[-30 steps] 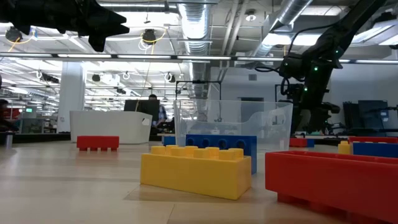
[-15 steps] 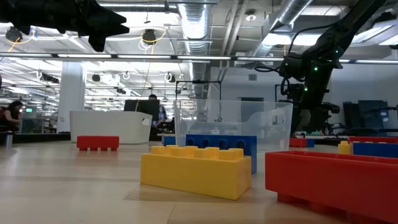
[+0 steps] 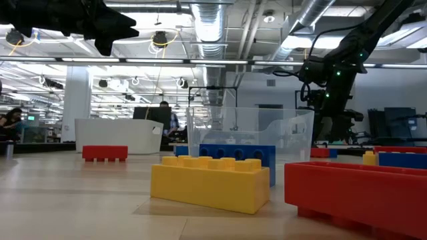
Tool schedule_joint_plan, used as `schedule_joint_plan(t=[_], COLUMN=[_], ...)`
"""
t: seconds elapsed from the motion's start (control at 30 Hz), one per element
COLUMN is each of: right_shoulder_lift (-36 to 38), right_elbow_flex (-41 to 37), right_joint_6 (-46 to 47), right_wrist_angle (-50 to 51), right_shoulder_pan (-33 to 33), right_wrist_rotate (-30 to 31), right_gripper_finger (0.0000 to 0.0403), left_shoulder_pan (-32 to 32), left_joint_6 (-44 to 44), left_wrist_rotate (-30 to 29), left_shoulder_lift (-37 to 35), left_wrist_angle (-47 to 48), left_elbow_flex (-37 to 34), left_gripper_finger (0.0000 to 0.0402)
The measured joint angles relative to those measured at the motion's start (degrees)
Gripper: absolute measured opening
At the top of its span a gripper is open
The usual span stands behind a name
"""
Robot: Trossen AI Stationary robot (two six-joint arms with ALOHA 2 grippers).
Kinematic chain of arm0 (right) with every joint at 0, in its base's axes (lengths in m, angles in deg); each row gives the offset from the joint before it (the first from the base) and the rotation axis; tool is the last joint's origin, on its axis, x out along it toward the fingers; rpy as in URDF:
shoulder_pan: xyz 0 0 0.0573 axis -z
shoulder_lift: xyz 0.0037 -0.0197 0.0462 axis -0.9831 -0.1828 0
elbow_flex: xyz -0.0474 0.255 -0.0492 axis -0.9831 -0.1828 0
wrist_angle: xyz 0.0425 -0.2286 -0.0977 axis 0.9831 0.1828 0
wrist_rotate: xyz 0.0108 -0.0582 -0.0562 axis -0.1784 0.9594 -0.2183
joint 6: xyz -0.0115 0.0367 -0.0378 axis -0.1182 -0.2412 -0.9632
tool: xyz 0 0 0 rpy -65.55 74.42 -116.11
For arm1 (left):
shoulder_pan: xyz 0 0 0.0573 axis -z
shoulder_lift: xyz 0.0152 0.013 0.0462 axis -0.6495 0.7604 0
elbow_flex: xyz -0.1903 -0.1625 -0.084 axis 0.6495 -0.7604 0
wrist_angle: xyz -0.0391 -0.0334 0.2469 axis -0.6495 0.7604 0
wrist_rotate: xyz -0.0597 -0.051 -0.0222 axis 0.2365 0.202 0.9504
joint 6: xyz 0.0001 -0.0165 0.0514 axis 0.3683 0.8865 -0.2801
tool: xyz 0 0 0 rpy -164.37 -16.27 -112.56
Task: Sort & place blocks by color
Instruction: Put the blue game piece into the black bin
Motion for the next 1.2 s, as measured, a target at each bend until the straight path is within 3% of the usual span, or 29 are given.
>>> schedule_joint_plan(t=[0.87, 1.2], right_shoulder_lift=[-1.24, -6.73], right_elbow_flex=[0.00, 0.19], right_joint_6=[6.16, 7.25], right_wrist_angle=[6.69, 4.52], right_shoulder_pan=[0.09, -0.63], right_wrist_rotate=[0.07, 1.36], right_gripper_finger=[0.0334, 0.0294], left_shoulder_pan=[0.01, 0.00], left_joint_6=[-0.06, -0.06], left_wrist_rotate=[0.17, 0.50], left_shoulder_lift=[0.02, 0.02], left_wrist_angle=[0.42, 0.48], left_elbow_flex=[0.00, 0.00], left_gripper_finger=[0.0153, 0.0153])
